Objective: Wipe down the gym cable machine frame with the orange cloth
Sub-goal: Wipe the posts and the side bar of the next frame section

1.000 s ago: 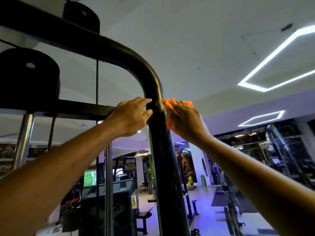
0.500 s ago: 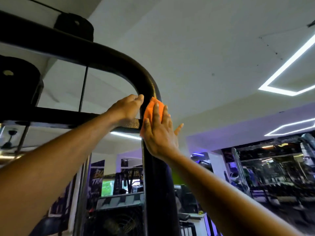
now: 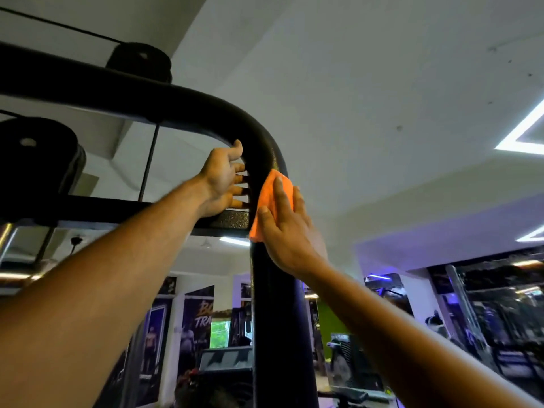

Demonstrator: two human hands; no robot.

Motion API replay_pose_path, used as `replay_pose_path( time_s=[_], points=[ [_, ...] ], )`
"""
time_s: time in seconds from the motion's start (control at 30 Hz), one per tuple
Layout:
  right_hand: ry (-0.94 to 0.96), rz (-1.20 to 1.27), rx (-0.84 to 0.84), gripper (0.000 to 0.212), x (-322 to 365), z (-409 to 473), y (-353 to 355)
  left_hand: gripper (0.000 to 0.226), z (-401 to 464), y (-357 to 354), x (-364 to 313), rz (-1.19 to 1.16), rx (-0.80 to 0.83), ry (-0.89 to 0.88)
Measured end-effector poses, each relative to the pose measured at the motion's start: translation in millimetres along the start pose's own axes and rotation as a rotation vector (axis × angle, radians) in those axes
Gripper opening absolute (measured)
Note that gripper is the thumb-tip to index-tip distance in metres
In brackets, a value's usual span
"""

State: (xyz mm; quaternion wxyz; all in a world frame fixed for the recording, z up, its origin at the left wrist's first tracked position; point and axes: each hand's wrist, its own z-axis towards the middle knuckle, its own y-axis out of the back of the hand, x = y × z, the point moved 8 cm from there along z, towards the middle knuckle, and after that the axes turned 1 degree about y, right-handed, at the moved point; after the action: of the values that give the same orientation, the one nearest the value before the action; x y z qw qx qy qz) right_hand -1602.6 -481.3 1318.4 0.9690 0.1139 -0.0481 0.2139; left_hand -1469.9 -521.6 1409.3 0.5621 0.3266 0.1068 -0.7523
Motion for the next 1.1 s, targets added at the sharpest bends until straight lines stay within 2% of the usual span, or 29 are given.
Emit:
replay_pose_path(
  time_s=[0.2, 0.3, 0.4, 0.5, 0.57, 0.67, 0.83, 1.03, 1.1],
  points=[
    [-0.067, 0.051, -0.043, 0.073, 19, 52, 5, 0.071, 1, 3, 3, -0.044, 0.078, 0.006],
    [-0.012, 0.005, -0.075, 0.067, 15, 13, -3, 0.060, -2, 0, 4, -0.042, 0.131, -0.004],
    [0.006, -0.028, -0.059, 0.067, 3, -16, -8, 0.061, -4, -2, 2, -0.037, 0.167, -0.022],
    [-0.080, 0.011, -0.065, 0.067, 3, 23, 2, 0.062, -2, -1, 2, -0.038, 0.186, -0.024],
    [-0.140, 0.073, -0.082, 0.067, 10, 54, 8, 0.056, 1, 0, 3, -0.037, 0.193, -0.036],
    [-0.112, 0.047, -0.118, 0.066, 16, 55, 9, 0.039, 0, -2, 2, 0.030, 0.164, -0.059],
    [-0.018, -0.020, -0.078, 0.064, 6, -23, -6, 0.027, 0, -4, 1, 0.153, 0.069, -0.040],
    [-0.062, 0.083, -0.087, 0.067, 11, 33, 4, 0.024, 3, -1, 2, 0.141, 0.068, -0.008],
    [-0.048, 0.089, -0.107, 0.065, 12, 25, 2, 0.025, 4, 0, 3, 0.148, 0.067, -0.017]
  ],
)
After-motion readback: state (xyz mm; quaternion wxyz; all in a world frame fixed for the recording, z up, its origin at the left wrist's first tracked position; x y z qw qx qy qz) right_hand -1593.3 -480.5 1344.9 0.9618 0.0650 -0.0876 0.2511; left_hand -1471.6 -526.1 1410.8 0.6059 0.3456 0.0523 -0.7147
